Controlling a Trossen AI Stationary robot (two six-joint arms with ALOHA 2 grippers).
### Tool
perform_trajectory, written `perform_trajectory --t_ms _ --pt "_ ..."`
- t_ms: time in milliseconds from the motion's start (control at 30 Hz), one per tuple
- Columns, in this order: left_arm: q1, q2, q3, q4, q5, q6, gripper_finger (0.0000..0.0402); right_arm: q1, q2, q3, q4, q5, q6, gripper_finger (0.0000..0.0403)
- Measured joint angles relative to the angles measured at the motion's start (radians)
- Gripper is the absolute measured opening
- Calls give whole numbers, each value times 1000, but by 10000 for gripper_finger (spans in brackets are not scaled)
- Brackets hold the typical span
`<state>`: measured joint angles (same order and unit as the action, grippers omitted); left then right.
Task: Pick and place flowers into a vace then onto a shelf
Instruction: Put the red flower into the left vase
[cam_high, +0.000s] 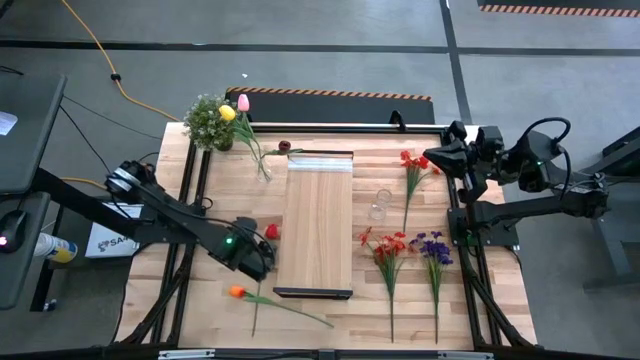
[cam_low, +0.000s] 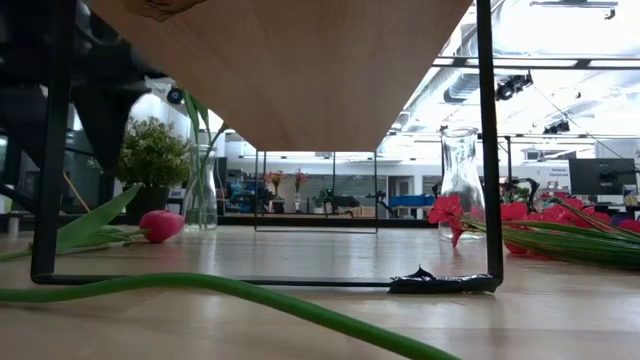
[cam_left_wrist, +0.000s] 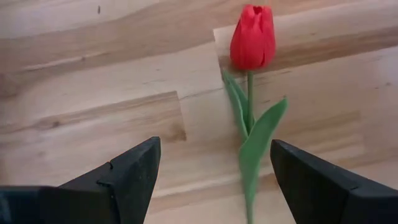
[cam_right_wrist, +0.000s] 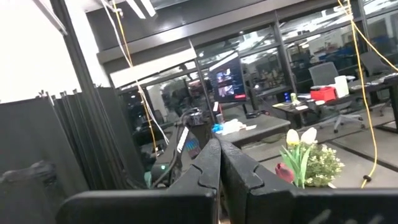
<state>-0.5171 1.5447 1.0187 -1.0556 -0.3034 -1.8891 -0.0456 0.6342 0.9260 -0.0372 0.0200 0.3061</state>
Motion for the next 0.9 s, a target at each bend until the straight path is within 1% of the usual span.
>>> perform_trajectory --t_ms 133,333,433,533,633,767,833,900 --pt "0 37 0 19 -37 -4 337 0 0 0 0 0 0 0" --pt "-1 37 0 6 -83 -42 337 0 0 0 0 0 0 0" --pt "-12 34 -14 -16 -71 -81 337 0 0 0 0 -2 5 0" --pt "-40 34 -66 5 -12 -155 337 0 0 0 0 -5 5 0" --pt "-85 22 -131 106 -5 -240 337 0 0 0 0 -8 5 0" --pt "-126 -19 -208 286 -84 -282 337 0 1 0 2 -4 1 0" --pt "-134 -42 -227 304 -121 -296 337 0 2 0 5 -4 1 0" --pt "-134 -65 -237 301 -125 -305 337 0 2 0 5 -4 1 0"
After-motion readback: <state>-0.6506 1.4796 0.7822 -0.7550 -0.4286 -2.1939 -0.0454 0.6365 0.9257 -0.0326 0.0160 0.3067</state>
